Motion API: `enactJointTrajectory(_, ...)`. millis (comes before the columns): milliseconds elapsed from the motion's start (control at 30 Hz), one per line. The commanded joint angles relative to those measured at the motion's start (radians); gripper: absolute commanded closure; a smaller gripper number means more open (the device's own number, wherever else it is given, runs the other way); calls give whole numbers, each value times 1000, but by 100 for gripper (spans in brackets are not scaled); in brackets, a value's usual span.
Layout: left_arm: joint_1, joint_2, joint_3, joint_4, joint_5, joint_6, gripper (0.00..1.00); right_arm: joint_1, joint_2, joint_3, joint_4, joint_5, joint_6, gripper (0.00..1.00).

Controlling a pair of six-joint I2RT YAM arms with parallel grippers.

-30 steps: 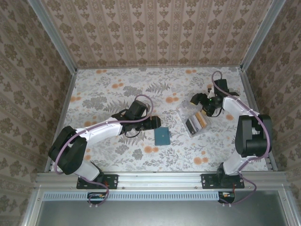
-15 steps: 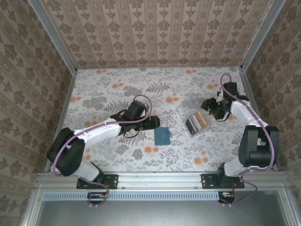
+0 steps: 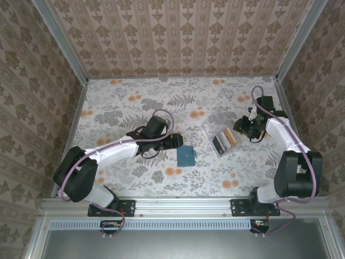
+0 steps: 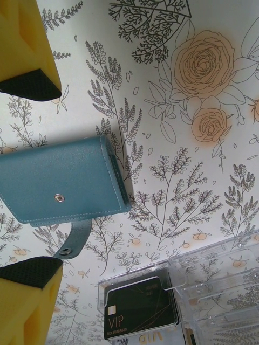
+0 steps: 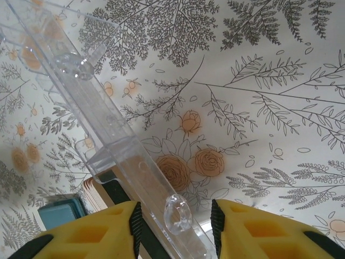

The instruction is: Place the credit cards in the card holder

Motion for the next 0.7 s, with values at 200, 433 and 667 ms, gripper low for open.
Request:
enactJointTrajectory(200, 2, -4, -8, 9, 6, -12, 22, 13, 31, 10, -80, 57, -84, 64)
enactJointTrajectory(433, 2, 3, -4, 11, 9, -11, 22, 39, 63, 32, -94, 89, -118, 69)
enactJointTrajectory(667, 3, 3, -3, 7, 7, -10, 22, 65, 62, 60, -108, 111, -124, 68)
